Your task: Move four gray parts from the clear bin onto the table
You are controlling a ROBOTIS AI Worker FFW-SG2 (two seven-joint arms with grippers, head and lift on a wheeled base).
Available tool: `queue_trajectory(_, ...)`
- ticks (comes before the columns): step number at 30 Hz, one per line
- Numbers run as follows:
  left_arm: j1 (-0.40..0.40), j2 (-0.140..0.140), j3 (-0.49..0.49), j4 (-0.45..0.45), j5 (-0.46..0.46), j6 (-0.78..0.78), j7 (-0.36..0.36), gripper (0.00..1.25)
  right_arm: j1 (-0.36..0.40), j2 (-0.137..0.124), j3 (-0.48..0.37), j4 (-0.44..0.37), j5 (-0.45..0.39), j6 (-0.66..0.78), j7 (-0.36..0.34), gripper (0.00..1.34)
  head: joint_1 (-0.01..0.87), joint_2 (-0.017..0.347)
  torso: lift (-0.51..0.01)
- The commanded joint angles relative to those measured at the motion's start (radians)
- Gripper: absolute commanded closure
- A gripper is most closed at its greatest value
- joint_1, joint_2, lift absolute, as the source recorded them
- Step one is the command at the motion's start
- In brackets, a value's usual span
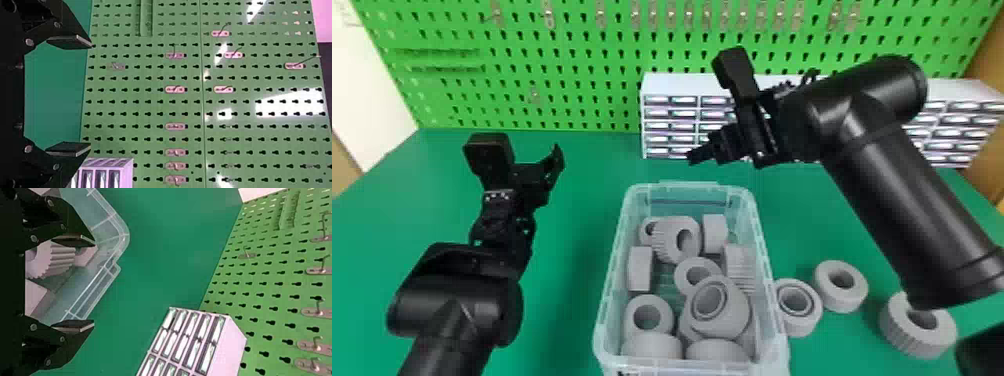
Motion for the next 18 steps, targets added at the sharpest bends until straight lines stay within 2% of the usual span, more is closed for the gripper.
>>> queue_trajectory(1,-0.003,0.0,0.001,0.0,0.0,-0.003,0.0,0.35,-0.009,0.004,0.027,0.02,-0.02,-0.008,-0.004,0.53,0.693,0.072,-0.052)
queue_trajectory(11,-0.003,0.0,0.002,0.0,-0.001,-0.005,0.0,0.35,-0.021,0.01,0.082,0.083,-0.106,-0.035,-0.039,0.53,0.693,0.072,-0.052)
queue_trajectory(18,0.0,0.0,0.005,0.0,-0.001,-0.006,0.0,0.35,-0.023,0.012,0.108,0.086,-0.166,-0.001,-0.062,0.53,0.693,0.072,-0.052)
